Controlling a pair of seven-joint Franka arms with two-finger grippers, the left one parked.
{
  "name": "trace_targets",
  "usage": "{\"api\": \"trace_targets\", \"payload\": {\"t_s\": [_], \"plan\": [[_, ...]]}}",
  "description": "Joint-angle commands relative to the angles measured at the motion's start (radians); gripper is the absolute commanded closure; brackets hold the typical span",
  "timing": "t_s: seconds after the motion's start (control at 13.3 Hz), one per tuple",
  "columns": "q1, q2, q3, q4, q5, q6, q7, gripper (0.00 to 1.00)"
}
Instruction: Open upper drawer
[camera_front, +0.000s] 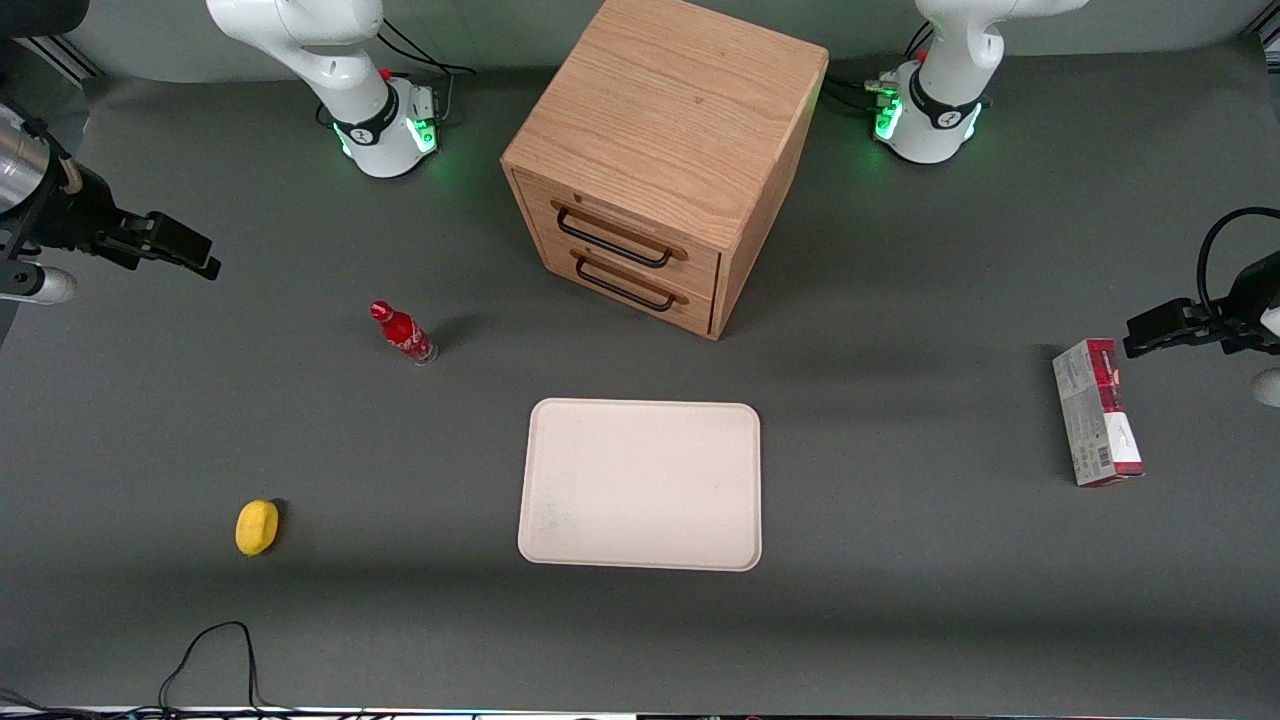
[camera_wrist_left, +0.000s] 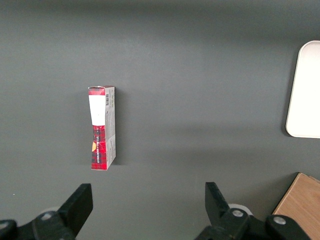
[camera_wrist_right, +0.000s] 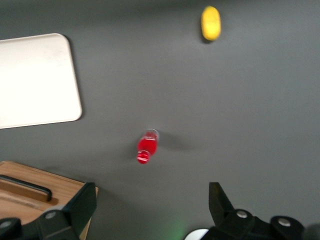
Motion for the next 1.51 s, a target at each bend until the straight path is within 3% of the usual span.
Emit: {"api": "trace_targets", "payload": {"t_s": [0.0,0.38,0.68,0.75,1.05,1.43], "plan": [[0.013,0.076,0.091,0.113,0.019,-0.046,0.030,0.00],[0.013,0.116,0.339,0.162,0.016,-0.041,0.011,0.00],[0.013,0.248,0.506,0.252,0.020,-0.047,-0.399,0.00],[0.013,0.283,0.543,0.254,0.032,-0.047,-0.420,0.00],[0.015,0.378,0.587,0.246,0.261,-0.039,-0.428,0.00],[0.033,0.432,0.623,0.147,0.246,0.021,-0.490,0.00]]}}
